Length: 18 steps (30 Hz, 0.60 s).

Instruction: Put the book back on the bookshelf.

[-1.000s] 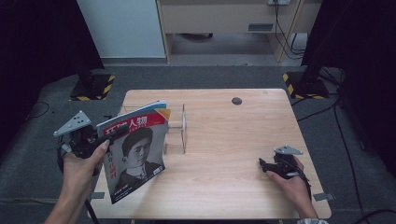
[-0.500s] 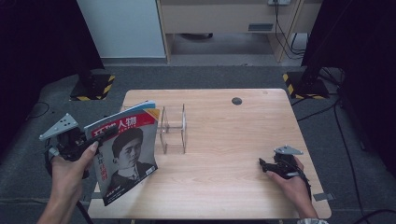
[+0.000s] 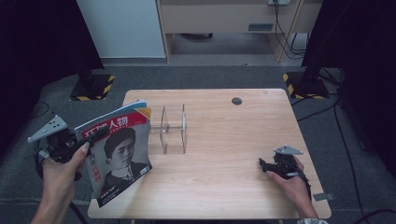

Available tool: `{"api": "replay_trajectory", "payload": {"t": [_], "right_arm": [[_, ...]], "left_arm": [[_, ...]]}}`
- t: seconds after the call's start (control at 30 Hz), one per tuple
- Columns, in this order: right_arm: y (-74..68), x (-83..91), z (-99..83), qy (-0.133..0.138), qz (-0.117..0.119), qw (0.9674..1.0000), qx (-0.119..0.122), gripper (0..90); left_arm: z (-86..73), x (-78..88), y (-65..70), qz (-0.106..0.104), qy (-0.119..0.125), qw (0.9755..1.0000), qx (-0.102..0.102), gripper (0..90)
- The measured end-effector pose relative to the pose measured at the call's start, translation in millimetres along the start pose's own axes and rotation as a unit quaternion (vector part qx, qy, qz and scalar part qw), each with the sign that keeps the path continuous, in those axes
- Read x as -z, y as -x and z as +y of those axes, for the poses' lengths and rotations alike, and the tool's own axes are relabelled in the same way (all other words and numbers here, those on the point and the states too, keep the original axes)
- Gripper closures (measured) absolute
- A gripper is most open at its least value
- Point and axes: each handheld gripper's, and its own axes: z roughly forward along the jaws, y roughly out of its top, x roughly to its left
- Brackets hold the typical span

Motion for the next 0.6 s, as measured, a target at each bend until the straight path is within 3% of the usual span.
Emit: {"api": "replay_trajectory", "payload": {"t": [0.6], "right_arm": [[-0.1,0.0,0.0,0.0,0.0,1.0,-0.001,22.1]], "left_arm": [[-5.4,14.1,-16.3,0.022,0.007,0.9996,0.014,86.5]]}}
